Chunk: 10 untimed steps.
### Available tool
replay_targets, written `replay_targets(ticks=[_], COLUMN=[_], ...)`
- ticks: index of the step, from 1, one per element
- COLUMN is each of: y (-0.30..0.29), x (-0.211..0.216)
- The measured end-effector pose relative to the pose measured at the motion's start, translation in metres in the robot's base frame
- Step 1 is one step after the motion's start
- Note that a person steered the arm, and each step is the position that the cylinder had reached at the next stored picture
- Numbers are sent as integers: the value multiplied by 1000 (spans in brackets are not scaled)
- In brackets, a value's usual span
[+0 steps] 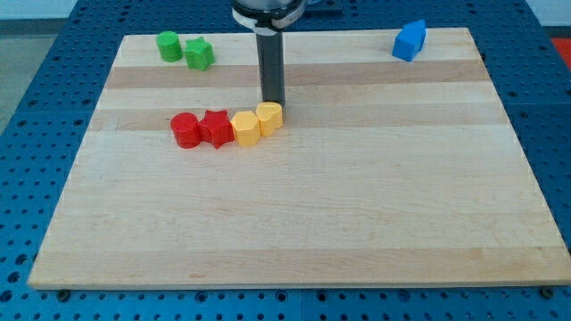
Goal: Move the yellow heart beside the yellow hexagon
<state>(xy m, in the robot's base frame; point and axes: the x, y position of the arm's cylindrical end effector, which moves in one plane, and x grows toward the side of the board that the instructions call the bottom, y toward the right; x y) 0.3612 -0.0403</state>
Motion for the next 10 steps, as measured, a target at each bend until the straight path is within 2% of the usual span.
replay_targets(ticks=[10], y=[-1], x=[17])
